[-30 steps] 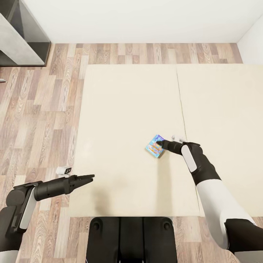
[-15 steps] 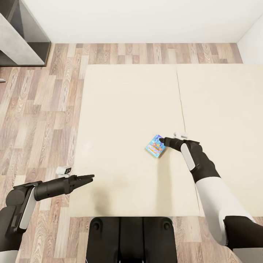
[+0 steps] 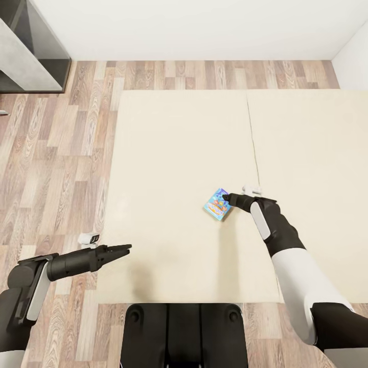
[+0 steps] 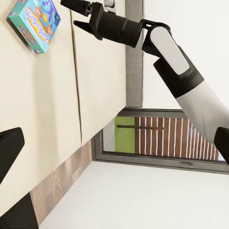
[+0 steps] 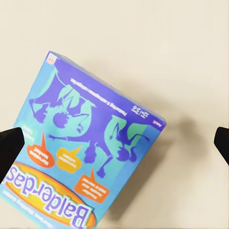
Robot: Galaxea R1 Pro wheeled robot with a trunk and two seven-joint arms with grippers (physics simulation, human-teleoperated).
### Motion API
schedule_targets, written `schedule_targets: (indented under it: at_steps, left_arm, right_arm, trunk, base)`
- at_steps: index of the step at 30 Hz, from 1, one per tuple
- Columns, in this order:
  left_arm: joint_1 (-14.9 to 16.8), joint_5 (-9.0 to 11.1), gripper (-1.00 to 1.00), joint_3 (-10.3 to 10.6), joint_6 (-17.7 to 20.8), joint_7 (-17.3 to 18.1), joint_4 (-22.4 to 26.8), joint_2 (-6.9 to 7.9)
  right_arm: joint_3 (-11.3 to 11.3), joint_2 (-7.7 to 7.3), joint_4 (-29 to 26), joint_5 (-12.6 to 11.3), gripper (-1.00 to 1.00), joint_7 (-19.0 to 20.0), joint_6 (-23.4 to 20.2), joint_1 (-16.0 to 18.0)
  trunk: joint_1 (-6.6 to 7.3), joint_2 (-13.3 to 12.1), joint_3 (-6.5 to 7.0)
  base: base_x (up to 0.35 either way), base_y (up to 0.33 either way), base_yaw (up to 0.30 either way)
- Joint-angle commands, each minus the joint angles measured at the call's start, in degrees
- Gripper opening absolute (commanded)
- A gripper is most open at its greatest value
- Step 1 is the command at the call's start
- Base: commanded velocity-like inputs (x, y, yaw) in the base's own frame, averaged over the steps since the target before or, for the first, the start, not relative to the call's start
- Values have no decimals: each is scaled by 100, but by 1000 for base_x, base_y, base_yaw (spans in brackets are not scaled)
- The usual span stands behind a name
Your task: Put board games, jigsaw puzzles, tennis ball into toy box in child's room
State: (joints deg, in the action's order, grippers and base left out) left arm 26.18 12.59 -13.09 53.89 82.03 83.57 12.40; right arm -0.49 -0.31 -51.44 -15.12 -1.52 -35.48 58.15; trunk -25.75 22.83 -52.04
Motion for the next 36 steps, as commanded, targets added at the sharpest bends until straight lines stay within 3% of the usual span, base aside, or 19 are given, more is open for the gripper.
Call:
schedule_targets:
  at_steps: [1, 5, 14, 27, 36]
  left_arm:
    - [1, 7, 100, 0, 60, 14, 1, 23]
    - [1, 7, 100, -1, 60, 14, -2, 79]
    - [1, 4, 100, -1, 60, 14, -4, 112]
    - [1, 4, 100, -1, 60, 14, -3, 113]
    - [1, 7, 100, -2, 60, 14, 1, 121]
  right_arm:
    - [4, 11, 31, -38, 100, -22, 24, -1]
    - [28, 28, 167, -31, 100, -95, 175, -4]
    - [39, 81, 287, -29, 100, -701, 365, -11]
    - [40, 390, 292, -17, 100, -765, 381, -8]
    - [42, 511, 292, -38, 100, -762, 386, -6]
  trunk:
    - [-3, 9, -6]
    - [-3, 9, -6]
    - [-3, 9, -6]
    - [-3, 9, -6]
    - [-3, 9, -6]
  base:
    - [0, 0, 0]
    - [0, 0, 0]
    - [0, 0, 0]
    - [0, 0, 0]
    - [0, 0, 0]
